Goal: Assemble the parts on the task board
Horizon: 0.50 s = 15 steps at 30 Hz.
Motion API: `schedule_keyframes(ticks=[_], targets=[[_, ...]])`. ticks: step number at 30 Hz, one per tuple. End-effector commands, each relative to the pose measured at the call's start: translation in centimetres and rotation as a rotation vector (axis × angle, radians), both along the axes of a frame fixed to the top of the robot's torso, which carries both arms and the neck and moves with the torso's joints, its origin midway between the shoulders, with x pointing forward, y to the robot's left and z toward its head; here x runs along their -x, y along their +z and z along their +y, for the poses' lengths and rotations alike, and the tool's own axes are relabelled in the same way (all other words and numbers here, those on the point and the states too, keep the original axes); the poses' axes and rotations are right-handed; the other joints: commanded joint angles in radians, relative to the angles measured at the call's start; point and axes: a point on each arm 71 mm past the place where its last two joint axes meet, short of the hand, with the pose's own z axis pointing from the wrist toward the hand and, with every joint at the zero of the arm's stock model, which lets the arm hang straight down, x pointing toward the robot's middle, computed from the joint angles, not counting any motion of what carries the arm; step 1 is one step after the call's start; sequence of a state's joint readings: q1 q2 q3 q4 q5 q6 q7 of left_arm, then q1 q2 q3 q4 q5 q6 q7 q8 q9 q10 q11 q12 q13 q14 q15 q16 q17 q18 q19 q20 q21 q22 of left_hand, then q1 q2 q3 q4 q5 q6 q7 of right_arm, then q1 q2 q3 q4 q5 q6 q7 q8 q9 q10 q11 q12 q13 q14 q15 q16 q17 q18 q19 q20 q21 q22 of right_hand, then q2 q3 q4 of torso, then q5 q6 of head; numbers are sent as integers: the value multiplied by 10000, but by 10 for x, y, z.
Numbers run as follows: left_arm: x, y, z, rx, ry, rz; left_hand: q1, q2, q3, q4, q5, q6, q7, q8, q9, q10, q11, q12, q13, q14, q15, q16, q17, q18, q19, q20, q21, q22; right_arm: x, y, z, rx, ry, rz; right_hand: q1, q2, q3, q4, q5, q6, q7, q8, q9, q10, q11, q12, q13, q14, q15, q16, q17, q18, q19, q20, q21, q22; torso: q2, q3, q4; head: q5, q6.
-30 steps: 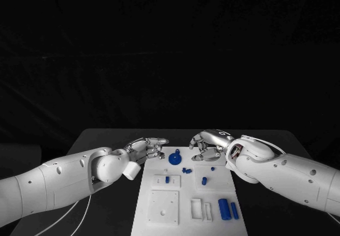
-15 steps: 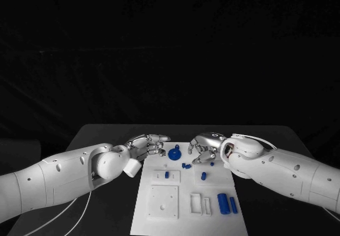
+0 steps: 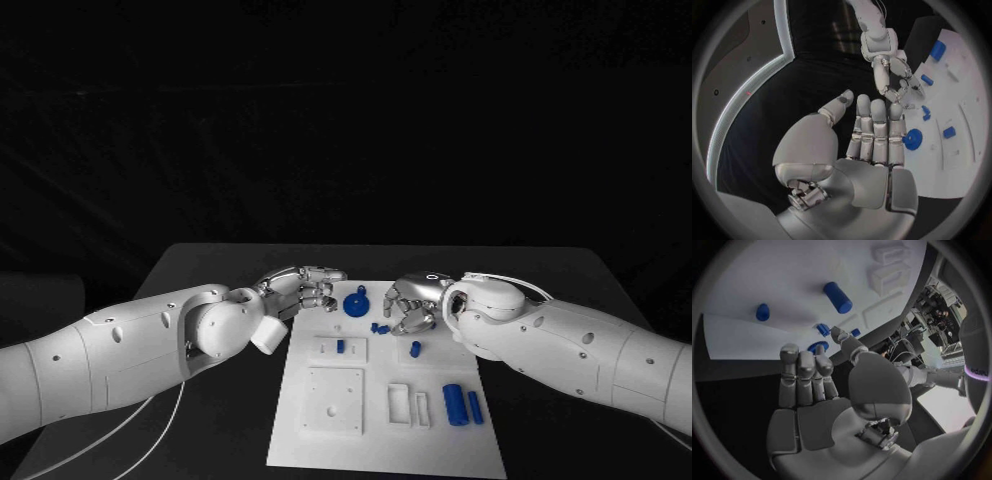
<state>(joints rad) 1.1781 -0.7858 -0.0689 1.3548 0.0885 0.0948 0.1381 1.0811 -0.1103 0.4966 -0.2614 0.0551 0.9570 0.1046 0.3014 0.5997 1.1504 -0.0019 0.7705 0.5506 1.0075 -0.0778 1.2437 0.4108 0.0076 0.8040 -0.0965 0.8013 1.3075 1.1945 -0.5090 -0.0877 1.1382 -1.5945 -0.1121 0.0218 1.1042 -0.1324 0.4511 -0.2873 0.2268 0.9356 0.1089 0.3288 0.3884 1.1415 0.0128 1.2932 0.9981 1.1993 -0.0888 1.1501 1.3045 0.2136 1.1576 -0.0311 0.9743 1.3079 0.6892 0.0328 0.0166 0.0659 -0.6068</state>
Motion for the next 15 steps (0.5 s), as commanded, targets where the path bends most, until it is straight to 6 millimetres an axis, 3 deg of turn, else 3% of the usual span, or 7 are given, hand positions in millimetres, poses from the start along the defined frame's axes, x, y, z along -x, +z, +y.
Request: schedule_keyframes(ticks=[1, 3, 5, 8, 15], targets=[[0, 2, -1, -31, 1, -179, -61, -29, -11, -76, 8, -54, 49, -38, -11, -49, 16, 65, 15, -32, -54, 71, 15, -75, 52, -794, -1, 191, 0, -6, 1, 356, -146, -99, -105, 3, 135, 32, -127, 237, 127, -41, 11, -194, -29, 48, 76, 20, -55, 87, 6, 482, 84, -192, 96, 233, 17, 17, 2, 1, -58], [1, 2, -2, -32, -20, -168, -63, -33, -10, -77, 7, -56, 50, -40, -11, -48, 17, 66, 15, -31, -54, 72, 15, -75, 54, -795, -1, 192, 0, -9, 1, 394, -208, -107, -138, 1, 258, 45, -186, 234, 126, -52, 11, -171, -26, 47, 131, 18, -55, 109, -3, 482, 72, -199, 145, 226, 18, 19, -1, 2, -116], [2, 3, -3, -29, -53, -172, -90, -40, -7, -65, 5, -72, 55, -50, -14, -45, 21, 70, 14, -25, -57, 76, 16, -76, 64, -797, 3, 191, 0, -9, 1, 419, -279, -216, -79, -19, 976, 292, -888, 181, 142, -101, -4, -88, -9, 38, 247, 53, -46, 161, -32, 482, 94, -229, 219, 195, 17, 19, 3, 0, -114], [2, 3, -3, -43, -69, -181, -93, -45, -2, -65, 5, -80, 57, -56, -15, -44, 22, 72, 14, -24, -58, 77, 16, -75, 68, -799, 4, 191, -1, -9, 2, 420, -323, -374, -166, -195, 1838, 646, -1151, 178, 159, -123, -1, 31, 1, 35, 417, 134, -28, 271, -47, 482, 133, -245, 334, 197, 7, 17, 1, 12, -138], [3, 3, -4, -73, -141, -177, -101, -56, 2, -63, 5, -86, 58, -60, -15, -42, 24, 75, 13, -20, -60, 79, 16, -76, 73, -801, 5, 191, 1, -11, 7, 469, -258, -321, -215, -224, 2464, 850, -1014, 150, 172, -137, 10, 118, 12, 10, 545, 182, -21, 346, -74, 482, 155, -271, 424, 184, 2, -4, -12, -13, -185]])
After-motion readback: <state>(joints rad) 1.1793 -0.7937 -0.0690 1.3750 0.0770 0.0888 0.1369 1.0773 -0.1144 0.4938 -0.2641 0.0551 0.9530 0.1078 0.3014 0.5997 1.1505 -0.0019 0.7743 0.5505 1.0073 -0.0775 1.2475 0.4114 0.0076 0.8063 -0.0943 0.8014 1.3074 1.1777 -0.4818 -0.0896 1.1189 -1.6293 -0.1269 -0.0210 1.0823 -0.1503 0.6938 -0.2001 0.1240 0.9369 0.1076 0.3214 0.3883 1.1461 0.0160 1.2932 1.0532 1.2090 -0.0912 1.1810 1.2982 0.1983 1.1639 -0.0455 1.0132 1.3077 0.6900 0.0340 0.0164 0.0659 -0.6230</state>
